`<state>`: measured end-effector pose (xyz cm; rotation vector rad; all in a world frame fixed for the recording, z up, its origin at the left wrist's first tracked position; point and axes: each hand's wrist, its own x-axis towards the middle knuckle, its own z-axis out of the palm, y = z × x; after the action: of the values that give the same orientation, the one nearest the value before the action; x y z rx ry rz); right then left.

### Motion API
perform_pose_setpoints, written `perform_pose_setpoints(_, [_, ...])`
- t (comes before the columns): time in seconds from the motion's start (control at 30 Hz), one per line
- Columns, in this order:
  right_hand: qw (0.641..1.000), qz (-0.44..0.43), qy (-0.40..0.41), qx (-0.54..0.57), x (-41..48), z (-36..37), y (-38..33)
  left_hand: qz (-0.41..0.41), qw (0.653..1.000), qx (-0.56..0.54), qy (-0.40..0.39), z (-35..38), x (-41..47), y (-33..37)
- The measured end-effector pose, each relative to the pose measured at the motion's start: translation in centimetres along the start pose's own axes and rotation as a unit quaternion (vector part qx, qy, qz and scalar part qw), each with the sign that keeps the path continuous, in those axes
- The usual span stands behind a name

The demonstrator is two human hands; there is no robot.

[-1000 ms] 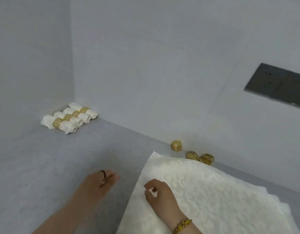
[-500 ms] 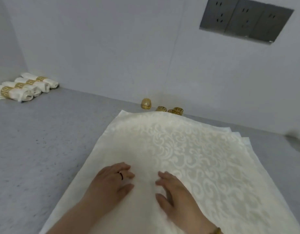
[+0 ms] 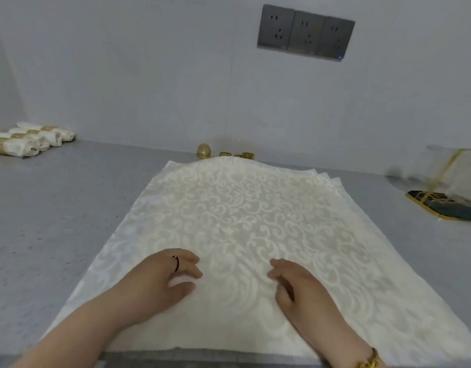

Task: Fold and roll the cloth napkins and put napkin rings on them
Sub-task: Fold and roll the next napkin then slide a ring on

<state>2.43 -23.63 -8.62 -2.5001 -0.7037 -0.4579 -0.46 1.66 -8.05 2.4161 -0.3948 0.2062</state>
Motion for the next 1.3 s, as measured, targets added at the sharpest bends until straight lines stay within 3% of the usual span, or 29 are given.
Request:
perform_pose_setpoints(0.07, [0.995,0.041,-0.056,0.076,-0.6,-0.4,-0.1,0.007,1.000,0.003,0.000,0.6,-1.1,0.3])
perform_pose_setpoints(0.17, [0.983,0.015,-0.103,0.148,-0.9,-1.1,-1.2,-0.019,1.000,0.019,-0.013,0.4,-1.5,0.9])
perform_pose_setpoints(0.3, [0.977,-0.027,-0.173,0.124,-2.0,-1.6,-2.7,-0.027,0.999,0.040,0.009,0.2,-2.2,2.1])
perform_pose_setpoints(0.4, [0.980,-0.162,-0.104,-0.046,-3.2,-1.0,-2.9,0.016,0.990,0.133,0.034,0.2,-2.7,2.8])
perform_pose_setpoints(0.53, [0.973,-0.224,-0.059,-0.017,-4.4,-0.2,-3.2,0.089,0.967,0.217,0.098,0.2,-3.1,2.9])
perform_pose_setpoints(0.7, [0.978,-0.125,-0.086,0.146,-4.4,-0.2,-2.9,0.105,0.965,0.225,0.089,0.3,-2.6,2.5])
perform_pose_setpoints(0.83, [0.981,-0.096,-0.071,0.153,-4.1,-0.1,-3.2,0.029,0.989,0.137,0.038,0.1,-3.1,2.3])
perform_pose_setpoints(0.93, [0.980,-0.024,-0.065,0.186,-3.6,-1.0,-3.8,0.007,0.991,0.112,-0.069,0.1,-3.5,3.2])
perform_pose_setpoints(1.0, [0.976,0.003,-0.057,0.212,-3.3,-1.6,-4.0,0.024,0.982,0.146,-0.115,0.2,-3.8,3.7])
perform_pose_setpoints(1.07, [0.973,-0.024,-0.066,0.220,-3.1,-2.1,-3.9,0.043,0.978,0.180,-0.100,0.4,-3.6,3.9])
perform_pose_setpoints(1.1, [0.975,-0.047,-0.091,0.196,-3.3,-2.3,-3.7,0.033,0.977,0.189,-0.093,0.1,-3.5,3.8])
perform_pose_setpoints(1.2, [0.981,-0.152,-0.113,-0.048,-3.5,-3.1,-2.3,-0.023,0.979,0.190,-0.067,-2.1,-3.3,3.1])
perform_pose_setpoints(1.3, [0.982,-0.129,-0.098,-0.098,-4.1,-4.9,0.0,-0.082,0.985,0.147,-0.033,-4.2,-4.0,0.8])
